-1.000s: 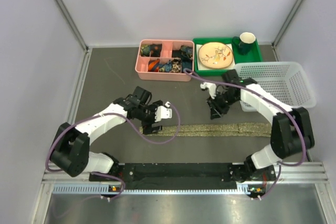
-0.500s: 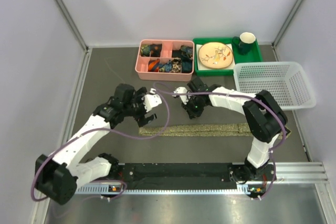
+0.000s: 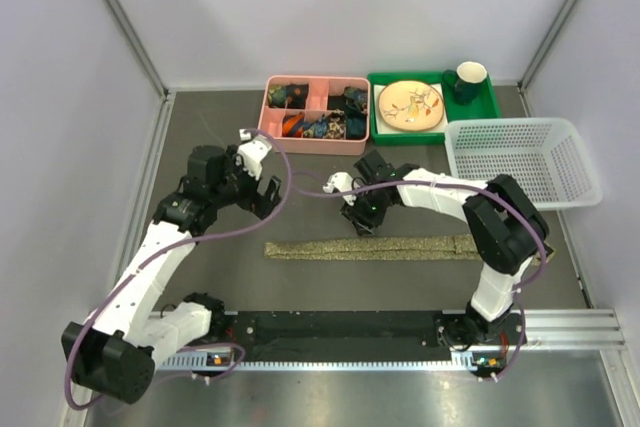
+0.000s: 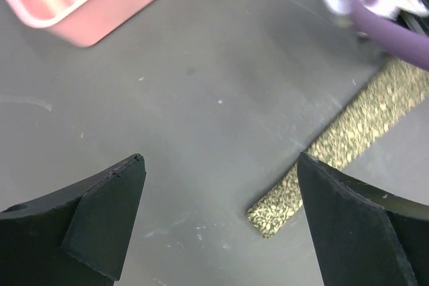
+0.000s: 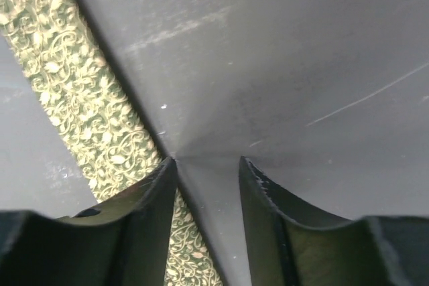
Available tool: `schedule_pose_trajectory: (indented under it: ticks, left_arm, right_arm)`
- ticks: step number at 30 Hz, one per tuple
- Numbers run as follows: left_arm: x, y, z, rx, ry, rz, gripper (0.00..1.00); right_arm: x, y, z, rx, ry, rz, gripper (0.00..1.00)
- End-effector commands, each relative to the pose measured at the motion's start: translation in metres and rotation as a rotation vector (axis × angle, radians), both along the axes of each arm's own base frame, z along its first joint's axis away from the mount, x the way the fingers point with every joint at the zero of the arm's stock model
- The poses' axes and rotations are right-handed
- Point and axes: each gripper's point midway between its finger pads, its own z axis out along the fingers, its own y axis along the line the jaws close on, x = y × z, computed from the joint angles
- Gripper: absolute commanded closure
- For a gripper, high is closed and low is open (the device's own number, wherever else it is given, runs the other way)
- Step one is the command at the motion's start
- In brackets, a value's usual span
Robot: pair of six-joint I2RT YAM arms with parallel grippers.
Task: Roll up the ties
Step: Flatten out the tie at the center of the board.
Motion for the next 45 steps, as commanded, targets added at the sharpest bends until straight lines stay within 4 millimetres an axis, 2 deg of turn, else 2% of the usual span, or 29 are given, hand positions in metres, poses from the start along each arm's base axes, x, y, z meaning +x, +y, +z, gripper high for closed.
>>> schedule_pose_trajectory:
  ticks: [1,3,4,5,7,12,20,24,25,26,27,28,29,30,31,32,33,34,35,36,37,38,39,40,42,43,44,45]
  left_arm:
    - [0.024,0.012,0.026,-0.143,-0.046,0.197,0.01]
    - [0.029,0.020,0.021,-0.130,-0.029,0.261,0.01]
    - [0.031,0.021,0.024,-0.119,-0.027,0.260,0.01]
    - [0.031,0.023,0.014,-0.090,0.014,0.262,0.01]
    - [0.033,0.024,0.016,-0.086,0.036,0.266,0.01]
    - [0.034,0.031,0.005,-0.043,0.103,0.249,0.01]
    - [0.035,0.060,-0.015,0.002,0.186,0.242,0.01]
    - [0.033,0.063,-0.020,-0.002,0.207,0.197,0.01]
    - [0.032,0.062,-0.022,0.011,0.205,0.170,0.01]
    - [0.031,0.061,-0.023,0.015,0.203,0.154,0.01]
    - [0.028,0.059,-0.025,0.015,0.208,0.132,0.01]
    - [0.027,0.058,-0.027,0.041,0.190,0.082,0.01]
    - [0.021,0.056,-0.031,0.056,0.193,0.032,0.01]
    - [0.015,0.051,-0.035,0.055,0.198,-0.020,0.01]
    - [0.013,0.052,-0.038,0.079,0.190,-0.054,0.01]
    - [0.008,0.051,-0.043,0.088,0.204,-0.075,0.02]
    - [0.005,0.051,-0.046,0.096,0.213,-0.094,0.02]
    - [0.003,0.051,-0.049,0.106,0.221,-0.114,0.02]
    - [0.001,0.051,-0.051,0.109,0.228,-0.124,0.03]
    - [0.002,0.051,-0.051,0.109,0.222,-0.126,0.03]
    - [0.003,0.050,-0.050,0.107,0.216,-0.126,0.03]
    - [0.004,0.049,-0.050,0.103,0.211,-0.130,0.03]
    - [0.007,0.048,-0.048,0.097,0.195,-0.136,0.03]
    - [0.007,0.045,-0.048,0.085,0.195,-0.145,0.03]
    - [0.010,0.041,-0.046,0.064,0.191,-0.155,0.03]
    - [0.009,0.038,-0.047,0.056,0.200,-0.169,0.03]
    - [0.011,0.036,-0.045,0.052,0.197,-0.174,0.04]
    - [0.011,0.035,-0.044,0.048,0.201,-0.179,0.04]
  right_arm:
    - [-0.027,-0.014,-0.007,-0.041,0.059,0.047,0.56]
    - [-0.031,-0.016,-0.006,-0.042,0.070,0.053,0.53]
    - [-0.032,-0.017,-0.005,-0.042,0.071,0.053,0.53]
    - [-0.032,-0.017,-0.006,-0.041,0.072,0.053,0.52]
    - [-0.035,-0.018,-0.007,-0.044,0.074,0.061,0.52]
    - [-0.040,-0.018,-0.004,-0.033,0.076,0.070,0.47]
    - [-0.058,-0.020,0.006,-0.005,0.118,0.107,0.51]
    - [-0.062,-0.030,0.022,0.009,0.062,0.129,0.48]
    - [-0.062,-0.034,0.027,0.008,0.047,0.127,0.46]
    - [-0.059,-0.042,0.028,0.003,0.037,0.113,0.38]
    - [-0.055,-0.048,0.041,0.016,-0.002,0.101,0.36]
    - [-0.058,-0.058,0.044,0.001,0.006,0.094,0.36]
    - [-0.053,-0.072,0.049,-0.005,-0.009,0.076,0.36]
    - [-0.051,-0.081,0.061,0.005,-0.041,0.066,0.36]
    - [-0.063,-0.098,0.066,-0.017,-0.006,0.063,0.37]
    - [-0.065,-0.111,0.070,-0.015,-0.015,0.062,0.37]
    - [-0.062,-0.131,0.077,-0.003,-0.014,-0.004,0.38]
    - [-0.072,-0.150,0.090,-0.006,-0.040,-0.033,0.39]
    - [-0.076,-0.167,0.092,-0.028,-0.066,-0.026,0.39]
    - [-0.073,-0.195,0.099,-0.052,-0.100,-0.124,0.39]
    - [-0.077,-0.209,0.109,-0.056,-0.154,-0.158,0.40]
    - [-0.091,-0.224,0.108,-0.086,-0.145,-0.154,0.40]
    - [-0.093,-0.255,0.105,-0.133,-0.148,-0.276,0.40]
    - [-0.099,-0.269,0.103,-0.161,-0.156,-0.318,0.41]
    - [-0.109,-0.300,0.088,-0.207,-0.162,-0.349,0.41]
    - [-0.114,-0.329,0.081,-0.251,-0.165,-0.434,0.41]
    - [-0.113,-0.348,0.068,-0.280,-0.154,-0.475,0.41]
    - [-0.115,-0.359,0.062,-0.276,-0.141,-0.509,0.42]
